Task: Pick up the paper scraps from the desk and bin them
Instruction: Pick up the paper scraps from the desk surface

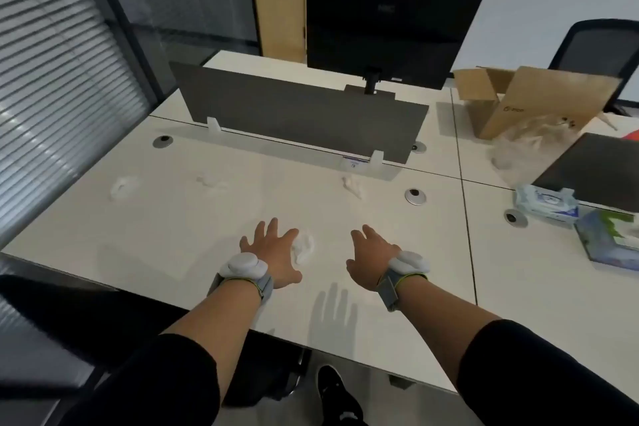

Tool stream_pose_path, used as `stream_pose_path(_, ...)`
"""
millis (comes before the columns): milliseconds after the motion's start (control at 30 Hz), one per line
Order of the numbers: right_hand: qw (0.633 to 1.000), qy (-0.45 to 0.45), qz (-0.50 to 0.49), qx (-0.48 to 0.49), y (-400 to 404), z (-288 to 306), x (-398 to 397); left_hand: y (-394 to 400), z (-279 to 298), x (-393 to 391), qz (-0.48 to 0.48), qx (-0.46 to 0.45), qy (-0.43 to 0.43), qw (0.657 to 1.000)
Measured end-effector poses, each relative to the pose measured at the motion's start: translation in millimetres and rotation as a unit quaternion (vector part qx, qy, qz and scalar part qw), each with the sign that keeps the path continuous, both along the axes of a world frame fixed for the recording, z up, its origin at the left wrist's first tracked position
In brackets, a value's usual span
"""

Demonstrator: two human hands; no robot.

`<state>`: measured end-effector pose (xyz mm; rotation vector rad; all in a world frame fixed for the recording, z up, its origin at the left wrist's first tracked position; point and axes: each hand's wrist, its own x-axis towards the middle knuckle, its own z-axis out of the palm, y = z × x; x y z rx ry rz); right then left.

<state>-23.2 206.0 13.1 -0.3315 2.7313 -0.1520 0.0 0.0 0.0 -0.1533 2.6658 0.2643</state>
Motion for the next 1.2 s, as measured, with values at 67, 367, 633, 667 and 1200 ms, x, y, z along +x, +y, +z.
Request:
stream_pose_path(67,1.000,-0.005,0.007,0.000,-4,-11,-16,3,-10,-14,0.003,-0.010,-0.001,1.000)
stream_pose_path(367,0.994,-0.101,0.029,0.003,-4,-75,-73,26,-72,-80,-0.013,0.058,-0.101,0.993)
stream_pose_path(633,0.992,-0.124,0.030,-0.001,2,-105,-119,35,-118,-111,-0.015,0.028,-0.118,0.993)
stream_pose_path(667,0.992,-0.123,0.030,-0.007,2,-109,-124,36,-121,-114,-0.010,0.034,-0.119,0.992)
stream_pose_path(1200,0.996,-0.036,0.067,-0.052,-21,-118,-209,5,-111,-151,0.056,0.087,-0.057,0.993)
